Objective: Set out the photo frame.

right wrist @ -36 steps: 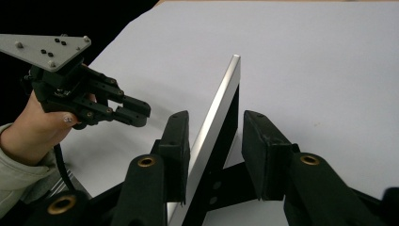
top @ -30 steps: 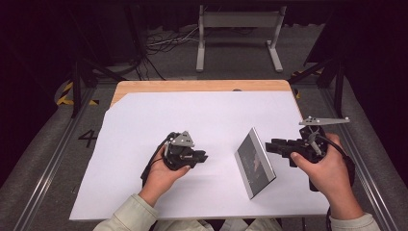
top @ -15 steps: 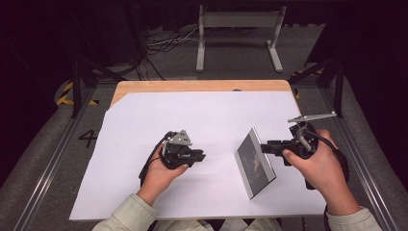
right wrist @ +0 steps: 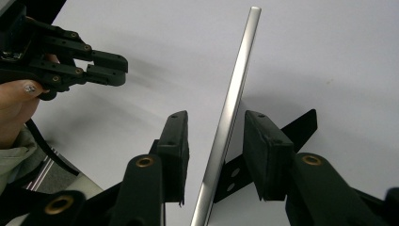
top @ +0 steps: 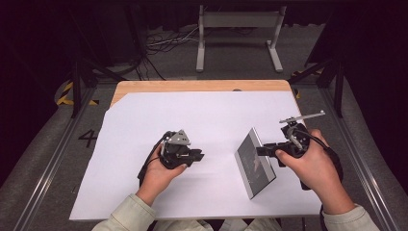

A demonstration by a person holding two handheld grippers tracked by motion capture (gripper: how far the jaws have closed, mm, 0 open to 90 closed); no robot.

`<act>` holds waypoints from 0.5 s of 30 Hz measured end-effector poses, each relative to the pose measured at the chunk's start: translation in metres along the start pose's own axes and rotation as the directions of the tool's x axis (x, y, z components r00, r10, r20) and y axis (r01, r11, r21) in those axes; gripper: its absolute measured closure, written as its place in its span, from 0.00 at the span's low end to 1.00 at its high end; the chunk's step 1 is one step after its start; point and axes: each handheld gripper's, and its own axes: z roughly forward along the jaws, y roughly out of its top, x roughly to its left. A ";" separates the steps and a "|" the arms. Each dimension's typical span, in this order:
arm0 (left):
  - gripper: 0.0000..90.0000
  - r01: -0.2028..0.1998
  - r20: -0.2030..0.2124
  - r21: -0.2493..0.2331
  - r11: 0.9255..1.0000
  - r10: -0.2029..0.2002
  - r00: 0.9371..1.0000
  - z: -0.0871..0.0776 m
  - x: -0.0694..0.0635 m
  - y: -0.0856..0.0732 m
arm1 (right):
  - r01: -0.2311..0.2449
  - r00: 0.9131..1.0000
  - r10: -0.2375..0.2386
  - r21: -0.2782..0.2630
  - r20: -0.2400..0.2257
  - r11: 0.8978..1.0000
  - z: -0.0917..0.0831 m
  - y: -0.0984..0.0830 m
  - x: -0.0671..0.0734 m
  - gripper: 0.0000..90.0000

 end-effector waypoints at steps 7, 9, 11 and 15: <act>0.86 -0.001 0.003 0.000 1.000 0.001 1.000 0.000 0.000 0.000 | -0.007 1.000 0.007 0.027 0.014 1.000 0.006 0.001 0.003 0.69; 0.86 0.002 0.002 0.000 1.000 -0.002 1.000 0.000 0.001 0.000 | -0.011 0.999 0.010 0.043 0.034 0.999 0.009 0.001 0.004 0.70; 0.86 0.006 0.001 -0.001 1.000 -0.006 1.000 -0.001 0.001 -0.001 | -0.006 0.999 0.004 0.053 0.045 0.999 0.011 0.001 0.005 0.73; 0.86 0.005 0.003 -0.002 1.000 -0.005 1.000 -0.001 0.001 -0.001 | -0.006 0.999 0.003 0.066 0.054 0.998 0.014 0.002 0.007 0.75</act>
